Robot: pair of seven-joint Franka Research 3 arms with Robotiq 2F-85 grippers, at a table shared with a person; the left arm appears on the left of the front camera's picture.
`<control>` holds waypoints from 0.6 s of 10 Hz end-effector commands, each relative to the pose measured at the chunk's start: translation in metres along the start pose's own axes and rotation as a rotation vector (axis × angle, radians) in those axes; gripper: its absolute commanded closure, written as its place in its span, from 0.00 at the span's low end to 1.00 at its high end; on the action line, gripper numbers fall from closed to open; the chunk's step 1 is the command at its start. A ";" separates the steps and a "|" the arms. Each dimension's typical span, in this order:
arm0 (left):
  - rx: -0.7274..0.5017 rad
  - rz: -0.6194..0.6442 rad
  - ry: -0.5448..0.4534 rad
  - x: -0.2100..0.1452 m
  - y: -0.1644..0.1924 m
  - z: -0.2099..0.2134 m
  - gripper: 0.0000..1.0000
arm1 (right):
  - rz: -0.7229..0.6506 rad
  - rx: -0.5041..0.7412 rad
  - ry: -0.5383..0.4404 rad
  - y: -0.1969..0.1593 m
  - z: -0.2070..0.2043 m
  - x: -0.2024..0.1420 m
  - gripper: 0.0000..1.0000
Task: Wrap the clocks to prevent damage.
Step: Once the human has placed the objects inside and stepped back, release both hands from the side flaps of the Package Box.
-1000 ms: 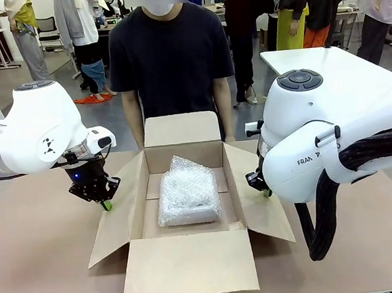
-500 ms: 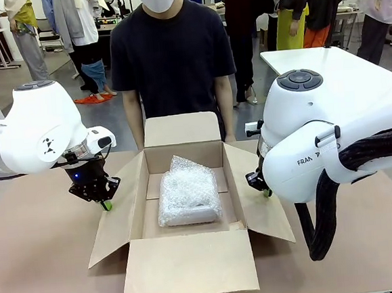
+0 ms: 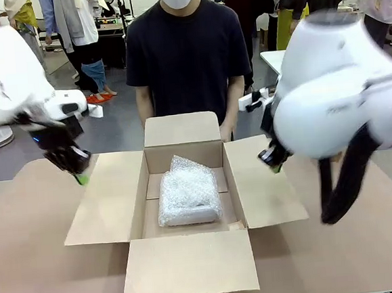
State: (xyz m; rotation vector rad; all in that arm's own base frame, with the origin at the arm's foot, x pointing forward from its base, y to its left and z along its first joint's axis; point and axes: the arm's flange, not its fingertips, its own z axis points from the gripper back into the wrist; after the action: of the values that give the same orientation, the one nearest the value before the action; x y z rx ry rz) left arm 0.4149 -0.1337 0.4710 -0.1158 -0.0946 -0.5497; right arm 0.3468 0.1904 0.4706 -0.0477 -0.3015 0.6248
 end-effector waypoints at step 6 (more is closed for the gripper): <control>-0.023 -0.242 0.061 -0.023 0.007 0.043 1.00 | 0.057 0.006 0.047 -0.017 0.073 -0.022 0.99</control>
State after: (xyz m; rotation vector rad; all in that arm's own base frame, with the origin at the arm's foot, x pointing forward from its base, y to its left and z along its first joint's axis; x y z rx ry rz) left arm 0.3944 -0.1044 0.5128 -0.0995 -0.0267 -0.8313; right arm 0.3149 0.1555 0.5486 -0.0667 -0.2370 0.6852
